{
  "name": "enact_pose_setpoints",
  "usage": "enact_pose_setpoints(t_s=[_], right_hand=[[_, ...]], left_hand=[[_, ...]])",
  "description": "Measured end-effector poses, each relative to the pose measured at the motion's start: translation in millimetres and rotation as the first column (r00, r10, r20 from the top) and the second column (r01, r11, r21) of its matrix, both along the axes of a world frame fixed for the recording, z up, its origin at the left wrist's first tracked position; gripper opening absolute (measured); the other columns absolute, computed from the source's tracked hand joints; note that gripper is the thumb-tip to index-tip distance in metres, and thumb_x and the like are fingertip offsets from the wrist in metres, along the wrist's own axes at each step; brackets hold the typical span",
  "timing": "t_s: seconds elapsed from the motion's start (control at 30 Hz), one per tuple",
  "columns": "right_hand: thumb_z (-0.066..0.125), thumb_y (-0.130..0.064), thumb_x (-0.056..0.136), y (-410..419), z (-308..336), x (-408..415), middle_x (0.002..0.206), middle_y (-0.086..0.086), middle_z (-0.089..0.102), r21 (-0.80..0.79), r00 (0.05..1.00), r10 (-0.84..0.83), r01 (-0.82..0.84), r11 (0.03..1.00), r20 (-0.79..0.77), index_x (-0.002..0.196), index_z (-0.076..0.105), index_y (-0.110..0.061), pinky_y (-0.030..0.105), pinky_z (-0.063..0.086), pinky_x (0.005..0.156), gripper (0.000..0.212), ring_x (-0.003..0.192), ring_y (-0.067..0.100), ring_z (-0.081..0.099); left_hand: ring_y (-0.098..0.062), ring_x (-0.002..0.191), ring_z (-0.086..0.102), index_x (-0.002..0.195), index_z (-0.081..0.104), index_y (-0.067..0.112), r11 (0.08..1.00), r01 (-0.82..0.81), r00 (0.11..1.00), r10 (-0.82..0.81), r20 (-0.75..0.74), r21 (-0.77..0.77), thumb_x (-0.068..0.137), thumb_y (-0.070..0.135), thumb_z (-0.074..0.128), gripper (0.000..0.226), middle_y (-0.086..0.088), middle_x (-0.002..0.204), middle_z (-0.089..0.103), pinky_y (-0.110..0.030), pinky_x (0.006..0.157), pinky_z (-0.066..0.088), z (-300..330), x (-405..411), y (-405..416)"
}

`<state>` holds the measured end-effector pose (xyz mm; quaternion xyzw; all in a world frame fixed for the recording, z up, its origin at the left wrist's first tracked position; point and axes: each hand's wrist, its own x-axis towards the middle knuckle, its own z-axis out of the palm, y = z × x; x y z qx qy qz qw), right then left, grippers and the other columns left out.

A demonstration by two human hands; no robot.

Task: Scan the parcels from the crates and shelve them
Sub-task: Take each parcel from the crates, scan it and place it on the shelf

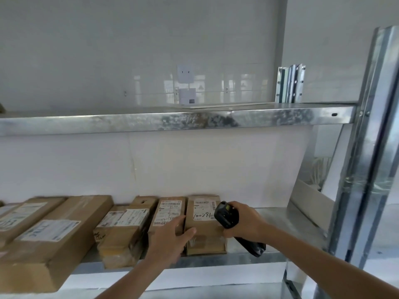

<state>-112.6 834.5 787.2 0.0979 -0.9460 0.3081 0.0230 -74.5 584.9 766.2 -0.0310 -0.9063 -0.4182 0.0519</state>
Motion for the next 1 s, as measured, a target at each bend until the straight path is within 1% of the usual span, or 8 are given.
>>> enact_pose_setpoints(t_s=[0.1,0.23,0.37,0.47,0.57,0.73,0.87,1.0], right_hand=[[0.089,-0.053,0.063,0.0,12.0,7.3,0.112,-0.013,0.067,0.038,1.0,0.016,-0.015,0.999,-0.019,0.133,0.055,-0.034,0.029,0.055,0.085,0.08,0.099,0.009,0.064],[0.088,-0.047,0.068,-9.3,43.0,24.9,0.116,-0.012,0.066,0.118,0.998,0.046,-0.041,0.992,-0.038,0.137,0.053,-0.034,0.028,0.053,0.086,0.078,0.103,0.011,0.063],[0.087,-0.038,0.071,-43.3,82.8,47.2,0.116,-0.011,0.066,0.197,0.995,0.095,-0.087,0.977,-0.029,0.139,0.052,-0.034,0.021,0.049,0.077,0.076,0.1,0.01,0.064],[0.088,-0.035,0.072,-91.8,111.5,64.7,0.11,-0.009,0.065,0.253,0.992,0.129,-0.126,0.959,0.004,0.13,0.055,-0.029,0.026,0.054,0.081,0.067,0.097,0.011,0.064],[0.089,-0.041,0.069,-158.9,132.7,81.9,0.108,-0.006,0.066,0.294,0.984,0.176,-0.173,0.94,0.016,0.12,0.057,-0.024,0.03,0.056,0.082,0.062,0.095,0.012,0.064],[0.088,-0.049,0.068,-301.4,150.2,121.6,0.104,-0.005,0.068,0.295,0.951,0.31,-0.292,0.91,-0.014,0.112,0.062,-0.024,0.029,0.054,0.077,0.057,0.091,0.012,0.065],[0.086,-0.05,0.064,-430.7,148.2,165.2,0.1,-0.008,0.07,0.231,0.897,0.443,-0.429,0.873,-0.009,0.107,0.066,-0.03,0.033,0.059,0.08,0.052,0.088,0.009,0.066],[0.079,-0.065,0.05,-563.1,136.5,218.8,0.094,-0.012,0.071,0.169,0.803,0.593,-0.578,0.798,-0.052,0.1,0.067,-0.031,0.029,0.056,0.072,0.062,0.085,0.008,0.067]], left_hand=[[-0.019,0.103,0.07,0.142,0.048,0.04,0.999,-0.009,1.0,0.008,-0.005,-0.041,0.081,0.071,0.063,0.07,0.01,0.127,0.066,-0.041,0.089,0.06,6.7,2.7,-9.9],[-0.014,0.082,0.074,0.135,0.05,0.046,1.0,-0.002,1.0,0.002,-0.025,0.024,0.084,0.067,0.064,0.057,0.008,0.103,0.074,-0.034,0.068,0.063,31.4,12.8,-30.0],[-0.007,0.093,0.07,0.141,0.049,0.044,0.995,-0.003,0.989,-0.012,-0.147,-0.099,0.084,0.074,0.057,0.065,0.014,0.131,0.062,-0.035,0.08,0.062,64.8,33.8,-70.3],[-0.009,0.105,0.066,0.144,0.046,0.043,0.959,-0.082,0.978,0.024,-0.208,-0.272,0.087,0.073,0.052,0.064,0.01,0.12,0.069,-0.032,0.089,0.056,90.5,61.0,-118.2],[-0.013,0.109,0.064,0.138,0.05,0.041,0.931,-0.163,0.966,0.082,-0.247,-0.326,0.089,0.071,0.049,0.058,0.01,0.114,0.07,-0.032,0.089,0.053,109.7,99.1,-181.2],[-0.015,0.117,0.061,0.142,0.046,0.042,0.868,-0.331,0.931,0.238,-0.275,-0.37,0.094,0.063,0.05,0.053,0.009,0.127,0.065,-0.033,0.095,0.05,130.6,175.7,-308.6],[-0.014,0.104,0.061,0.124,0.047,0.057,0.815,-0.467,0.879,0.385,-0.282,-0.343,0.092,0.065,0.047,0.033,0.018,0.103,0.065,-0.031,0.081,0.054,134.5,262.3,-414.4],[-0.02,0.107,0.064,0.127,0.054,0.041,0.677,-0.643,0.765,0.59,-0.259,-0.357,0.092,0.067,0.05,0.044,0.008,0.114,0.069,-0.036,0.086,0.054,127.1,358.2,-516.9]])
